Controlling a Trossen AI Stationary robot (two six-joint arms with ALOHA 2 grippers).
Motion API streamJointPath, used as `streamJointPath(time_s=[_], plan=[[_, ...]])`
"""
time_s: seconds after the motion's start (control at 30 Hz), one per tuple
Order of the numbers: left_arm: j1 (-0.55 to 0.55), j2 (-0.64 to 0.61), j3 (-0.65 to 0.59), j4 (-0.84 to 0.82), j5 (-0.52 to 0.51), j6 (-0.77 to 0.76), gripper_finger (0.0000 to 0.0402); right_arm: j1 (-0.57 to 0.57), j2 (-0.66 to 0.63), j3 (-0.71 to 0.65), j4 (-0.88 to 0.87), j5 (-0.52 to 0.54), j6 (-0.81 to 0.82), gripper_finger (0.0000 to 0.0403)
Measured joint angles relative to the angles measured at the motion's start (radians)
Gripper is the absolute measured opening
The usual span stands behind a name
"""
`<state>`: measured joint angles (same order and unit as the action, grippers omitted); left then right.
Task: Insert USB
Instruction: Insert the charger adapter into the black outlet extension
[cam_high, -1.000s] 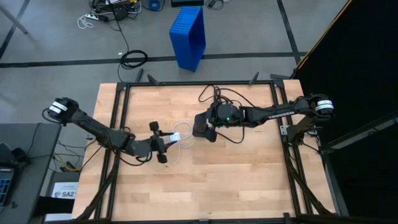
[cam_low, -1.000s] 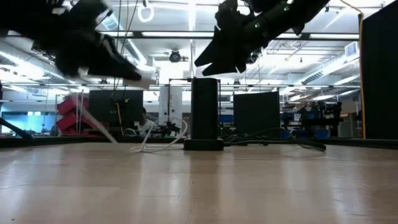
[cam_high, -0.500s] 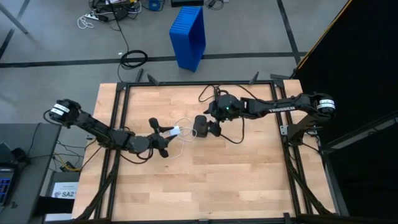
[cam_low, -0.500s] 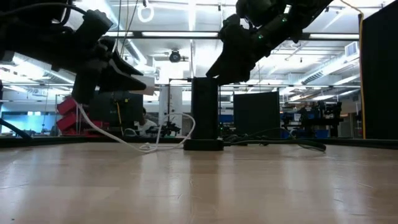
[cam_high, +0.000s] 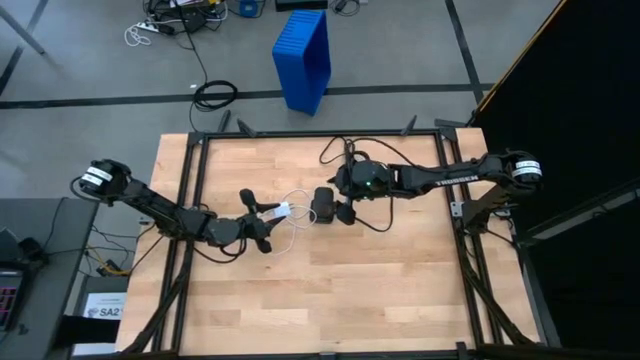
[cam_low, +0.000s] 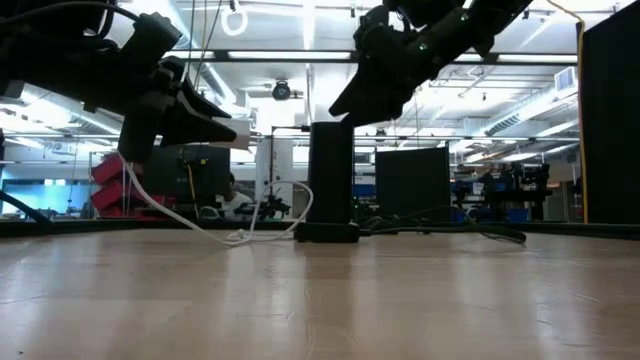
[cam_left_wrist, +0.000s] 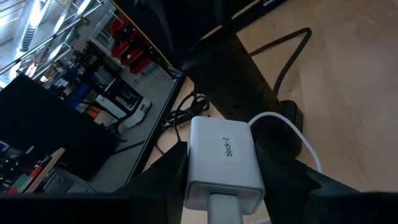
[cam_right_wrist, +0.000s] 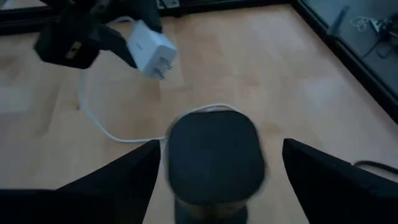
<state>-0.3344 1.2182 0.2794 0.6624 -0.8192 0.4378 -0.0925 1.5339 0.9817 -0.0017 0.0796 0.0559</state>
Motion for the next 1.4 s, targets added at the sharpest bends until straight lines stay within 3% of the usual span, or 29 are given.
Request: streamJointPath(time_s=[0.4, 0.6, 0.83, 1.03, 1.23, 1.4], plan=[[0.000, 0.000, 0.001, 0.031, 0.047, -0.004, 0.0142, 0.010, 0.023, -0.001, -0.014, -0.030, 0.033, 0.0373], [0.000, 0.000, 0.001, 0.048, 0.058, 0.001, 0.0142, 0.001, 0.144, -0.001, 0.058, -0.104, 0.060, 0.0371], [0.000, 0.000, 0.001, 0.053, 0.073, 0.002, 0.0142, -0.011, 0.248, 0.000, 0.162, -0.122, 0.037, 0.0329], [0.000, 0.000, 0.001, 0.051, 0.073, 0.002, 0.0142, -0.034, 0.238, 0.000, 0.135, -0.131, 0.023, 0.0230], [-0.004, 0.000, 0.001, 0.055, 0.073, 0.006, 0.0142, -0.041, 0.195, -0.003, 0.067, -0.205, -0.042, 0.0227], [-0.051, 0.000, 0.001, 0.113, 0.092, 0.122, 0.0142, -0.026, 0.070, -0.002, -0.016, -0.295, -0.050, 0.0227]])
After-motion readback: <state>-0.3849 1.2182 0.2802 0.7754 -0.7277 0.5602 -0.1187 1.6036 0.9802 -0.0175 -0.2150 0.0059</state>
